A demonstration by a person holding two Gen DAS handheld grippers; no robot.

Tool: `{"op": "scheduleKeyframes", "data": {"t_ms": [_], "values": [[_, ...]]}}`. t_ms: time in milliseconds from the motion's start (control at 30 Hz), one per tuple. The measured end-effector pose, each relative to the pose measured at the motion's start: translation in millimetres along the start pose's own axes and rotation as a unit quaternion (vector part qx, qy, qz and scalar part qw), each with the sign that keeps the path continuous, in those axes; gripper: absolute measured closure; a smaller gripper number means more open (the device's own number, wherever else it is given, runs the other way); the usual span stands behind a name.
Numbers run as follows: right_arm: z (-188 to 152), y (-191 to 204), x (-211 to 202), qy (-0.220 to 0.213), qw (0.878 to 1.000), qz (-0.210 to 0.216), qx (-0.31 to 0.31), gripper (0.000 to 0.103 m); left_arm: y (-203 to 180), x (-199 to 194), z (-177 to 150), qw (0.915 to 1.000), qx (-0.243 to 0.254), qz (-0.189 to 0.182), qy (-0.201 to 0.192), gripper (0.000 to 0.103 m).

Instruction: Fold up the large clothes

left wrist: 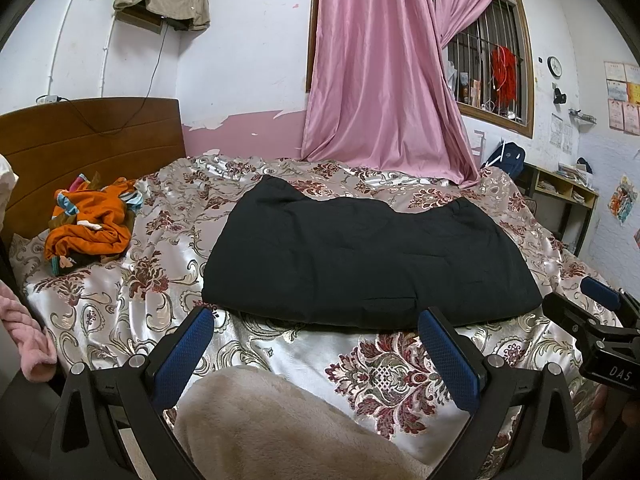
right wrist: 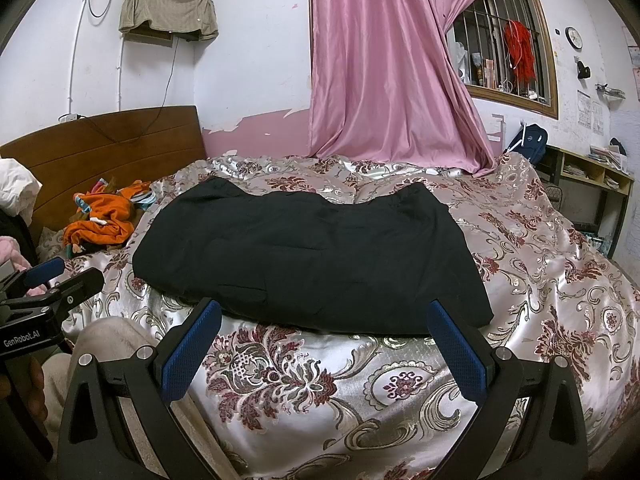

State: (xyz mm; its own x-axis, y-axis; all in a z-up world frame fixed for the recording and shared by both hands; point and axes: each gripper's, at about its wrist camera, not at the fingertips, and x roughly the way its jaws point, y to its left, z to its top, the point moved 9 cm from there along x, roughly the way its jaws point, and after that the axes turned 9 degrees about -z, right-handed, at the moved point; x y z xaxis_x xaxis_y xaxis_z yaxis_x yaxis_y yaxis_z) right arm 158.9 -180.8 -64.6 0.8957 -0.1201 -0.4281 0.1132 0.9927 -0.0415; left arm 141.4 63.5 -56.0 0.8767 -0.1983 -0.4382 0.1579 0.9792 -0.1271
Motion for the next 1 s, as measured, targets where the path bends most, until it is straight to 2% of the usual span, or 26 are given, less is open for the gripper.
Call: {"op": "scheduleKeyframes", "data": {"t_ms": [1000], "values": [[0.4, -1.2, 0.1, 0.000, 1.000, 0.001, 0.000, 0.002, 2.3, -0.5, 0.7, 1.0000, 0.001, 0.000, -0.002, 0.000]]}}
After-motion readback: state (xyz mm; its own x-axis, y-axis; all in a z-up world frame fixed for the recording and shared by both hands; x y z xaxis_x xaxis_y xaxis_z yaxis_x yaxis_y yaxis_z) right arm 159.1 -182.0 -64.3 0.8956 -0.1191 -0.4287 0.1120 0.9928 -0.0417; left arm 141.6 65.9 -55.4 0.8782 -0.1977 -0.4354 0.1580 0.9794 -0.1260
